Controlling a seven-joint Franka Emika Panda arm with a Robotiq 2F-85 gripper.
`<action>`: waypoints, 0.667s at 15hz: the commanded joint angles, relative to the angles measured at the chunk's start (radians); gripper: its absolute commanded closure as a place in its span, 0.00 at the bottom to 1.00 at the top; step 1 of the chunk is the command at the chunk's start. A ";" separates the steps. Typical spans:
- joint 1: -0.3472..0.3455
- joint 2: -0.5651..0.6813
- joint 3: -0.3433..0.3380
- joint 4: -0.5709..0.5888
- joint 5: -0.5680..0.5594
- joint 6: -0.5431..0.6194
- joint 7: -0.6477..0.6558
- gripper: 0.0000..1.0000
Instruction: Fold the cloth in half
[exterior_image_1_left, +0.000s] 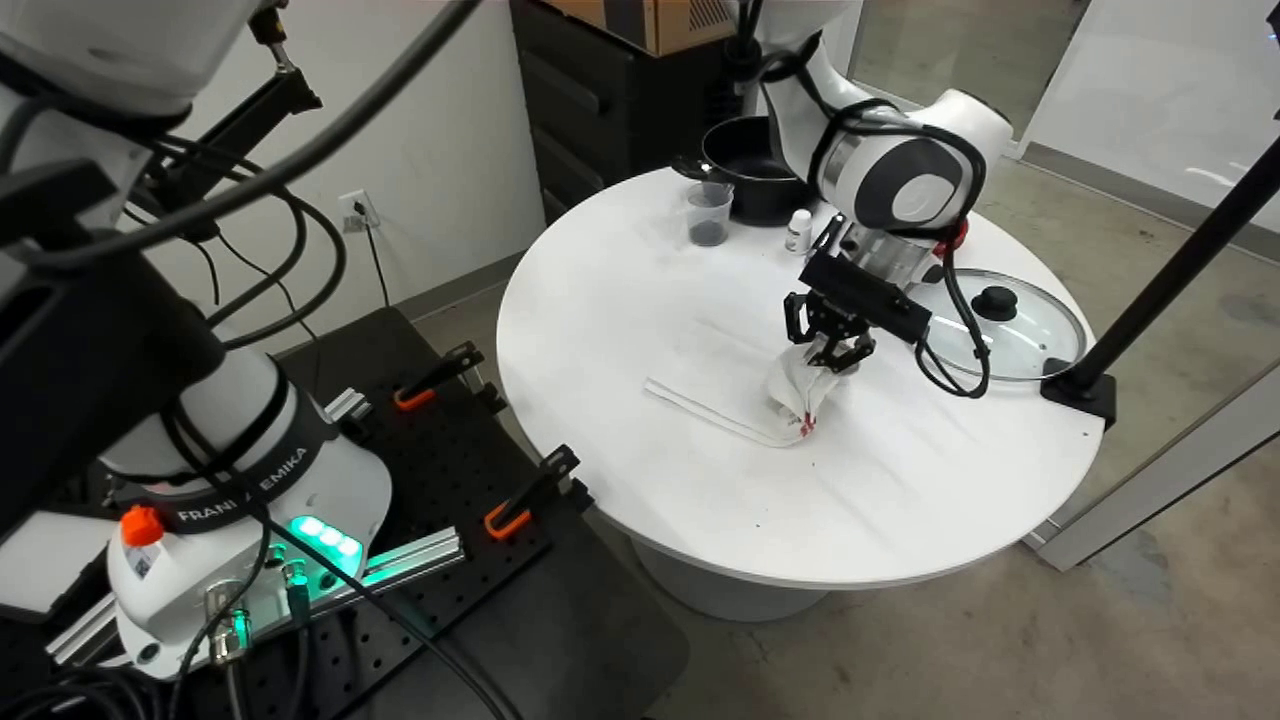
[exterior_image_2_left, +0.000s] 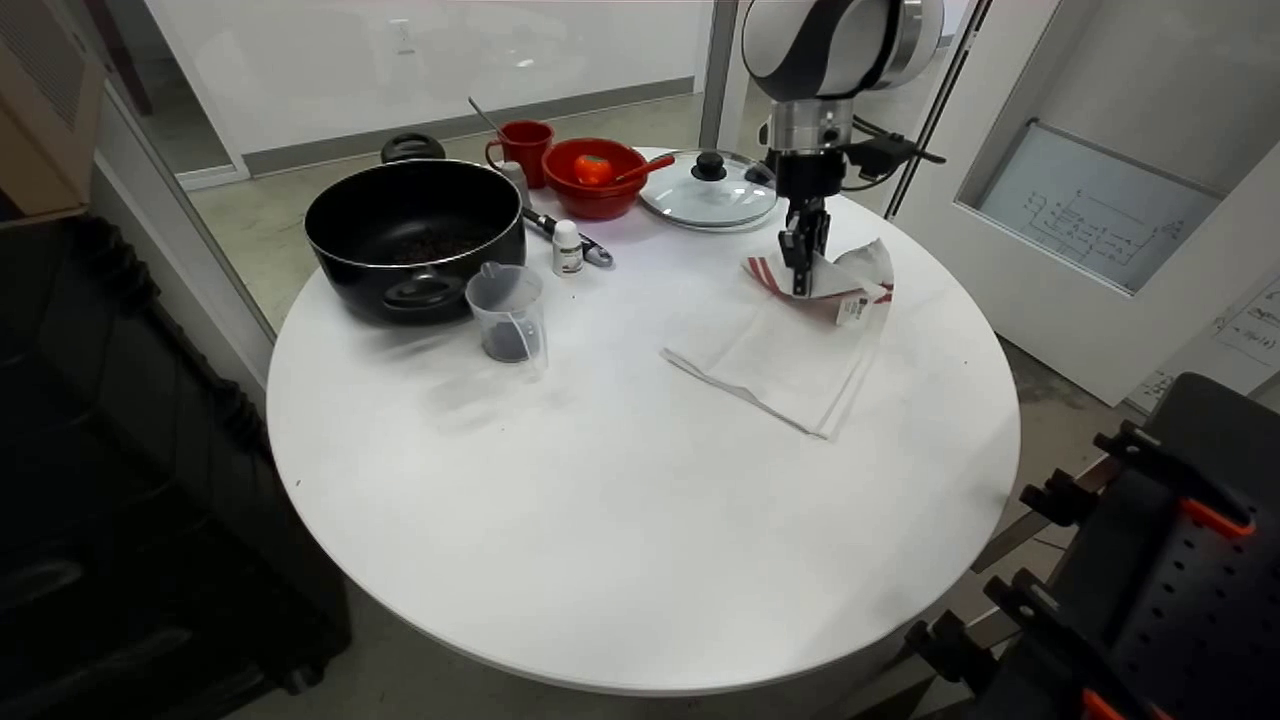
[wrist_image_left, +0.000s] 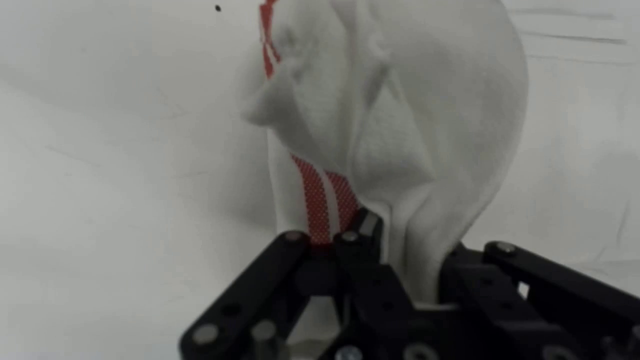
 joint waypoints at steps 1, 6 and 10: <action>-0.004 -0.080 0.014 -0.012 0.005 -0.039 0.003 0.98; -0.010 -0.149 0.014 0.020 0.025 -0.066 0.007 0.98; -0.012 -0.187 0.009 0.030 0.031 -0.068 0.010 0.98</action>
